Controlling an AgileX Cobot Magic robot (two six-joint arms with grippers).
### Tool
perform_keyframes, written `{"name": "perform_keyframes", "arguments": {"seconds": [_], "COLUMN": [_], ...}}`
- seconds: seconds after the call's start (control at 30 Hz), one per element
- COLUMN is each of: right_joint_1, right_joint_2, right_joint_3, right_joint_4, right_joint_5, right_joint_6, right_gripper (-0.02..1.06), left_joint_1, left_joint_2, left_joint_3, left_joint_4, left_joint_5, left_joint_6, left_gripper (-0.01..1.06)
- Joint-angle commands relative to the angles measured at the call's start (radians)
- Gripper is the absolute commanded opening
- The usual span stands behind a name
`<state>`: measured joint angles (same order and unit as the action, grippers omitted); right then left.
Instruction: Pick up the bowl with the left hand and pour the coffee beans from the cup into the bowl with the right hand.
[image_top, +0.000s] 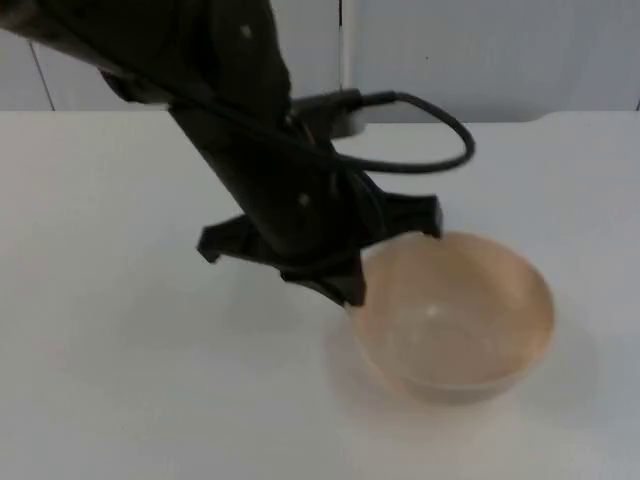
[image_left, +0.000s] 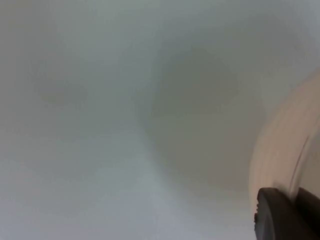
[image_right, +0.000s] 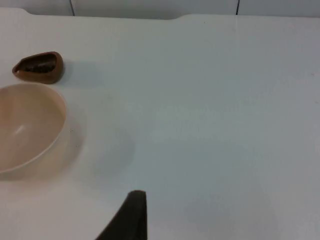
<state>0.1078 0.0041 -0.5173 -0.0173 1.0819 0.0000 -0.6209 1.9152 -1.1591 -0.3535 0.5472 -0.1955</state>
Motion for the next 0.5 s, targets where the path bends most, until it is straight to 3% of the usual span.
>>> {"name": "perform_keyframes", "arguments": {"seconds": [0.0,0.17,0.47], "right_joint_1": [-0.007,-0.007,-0.007], "right_joint_2": [-0.004,-0.004,-0.004], "right_joint_3": [0.002,0.002,0.002], "right_joint_4": [-0.006,-0.006,-0.006], "right_joint_5": [-0.004,-0.004,-0.004], "right_joint_6": [-0.009,-0.009,-0.009], "right_gripper": [1.05,1.05,1.05], "left_joint_1": [0.037,0.124,0.241], "left_joint_2": [-0.038,-0.1,-0.229], "left_joint_3": [-0.002,0.006,0.193], "left_joint_4": [0.041,0.124,0.095], "left_joint_5": [0.028,0.102,0.068], "left_joint_6": [-0.009,-0.024,-0.024], "left_gripper": [0.0,0.0,0.0]}}
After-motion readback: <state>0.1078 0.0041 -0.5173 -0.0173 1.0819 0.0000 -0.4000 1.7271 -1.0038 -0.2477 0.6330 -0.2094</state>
